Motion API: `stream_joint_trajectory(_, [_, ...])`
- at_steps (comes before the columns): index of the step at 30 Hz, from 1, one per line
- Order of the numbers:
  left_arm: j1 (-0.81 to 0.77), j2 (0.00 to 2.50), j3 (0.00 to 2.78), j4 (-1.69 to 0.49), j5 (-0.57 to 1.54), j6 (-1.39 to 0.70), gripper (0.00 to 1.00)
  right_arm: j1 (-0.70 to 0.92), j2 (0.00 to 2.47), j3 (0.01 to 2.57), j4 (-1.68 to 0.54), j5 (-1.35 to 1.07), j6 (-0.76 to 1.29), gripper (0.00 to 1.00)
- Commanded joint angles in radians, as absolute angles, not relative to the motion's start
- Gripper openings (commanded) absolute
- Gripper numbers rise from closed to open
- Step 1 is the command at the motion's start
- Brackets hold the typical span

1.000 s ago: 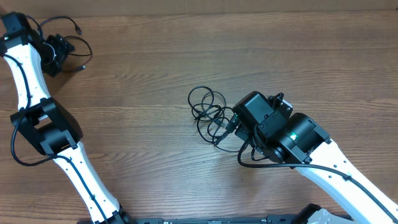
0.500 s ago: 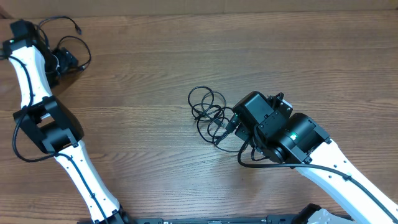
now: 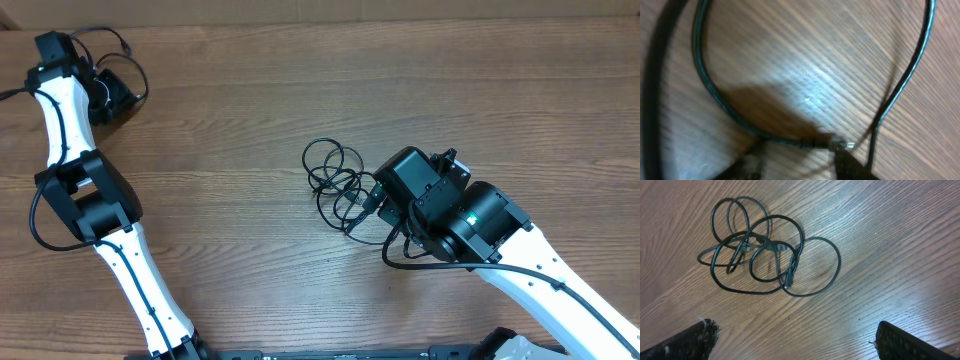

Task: Untangle cables
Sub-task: 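Lower the separated cable with the left gripper at the top-left table corner, then release the cable and swing the left gripper back toward the remaining bundle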

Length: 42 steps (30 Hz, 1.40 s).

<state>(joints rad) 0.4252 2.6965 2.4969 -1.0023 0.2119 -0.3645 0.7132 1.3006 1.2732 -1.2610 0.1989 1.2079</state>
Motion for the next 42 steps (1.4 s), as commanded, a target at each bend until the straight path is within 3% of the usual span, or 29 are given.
stream_joint_trajectory(1, [0.402,2.809,2.482,-1.002,0.265,-0.374,0.26,0.711,1.282,1.274,-1.259,0.216,1.203,1.00])
stream_joint_trajectory(5, [0.385,2.830,2.482,-0.975,0.264,-0.374,0.25,0.711,1.282,1.274,-1.259,0.216,1.203,1.00])
stream_joint_trajectory(8, [0.379,2.819,2.492,-0.933,0.342,-0.345,0.36,0.711,1.282,1.274,-1.259,0.216,1.203,1.00])
stream_joint_trajectory(15, [0.397,2.762,2.715,-0.902,0.529,-0.379,0.42,0.711,1.282,1.274,-1.259,0.216,1.203,1.00])
stream_joint_trajectory(16, [0.401,2.752,2.758,-0.913,0.522,-0.379,0.53,0.711,1.282,1.274,-1.259,0.216,1.203,1.00])
stream_joint_trajectory(17, [0.406,2.742,2.798,-0.929,0.507,-0.377,0.73,0.711,1.282,1.274,-1.259,0.216,1.203,1.00])
stream_joint_trajectory(20, [0.419,2.722,2.900,-0.997,0.419,-0.377,0.88,0.711,1.282,1.274,-1.259,0.216,1.203,1.00])
stream_joint_trajectory(21, [0.422,2.719,2.934,-1.028,0.391,-0.377,0.98,0.711,1.282,1.274,-1.259,0.216,1.203,1.00])
stream_joint_trajectory(31, [0.482,2.716,3.070,-1.432,0.427,-0.386,1.00,0.711,1.282,1.274,-1.259,0.216,1.203,1.00])
stream_joint_trajectory(39, [0.491,2.700,3.144,-1.584,0.806,-0.272,1.00,0.711,1.282,1.274,-1.259,0.216,1.203,1.00])
stream_joint_trajectory(42, [0.460,2.674,3.144,-1.650,0.828,-0.223,1.00,0.711,1.282,1.274,-1.259,0.216,1.203,1.00])
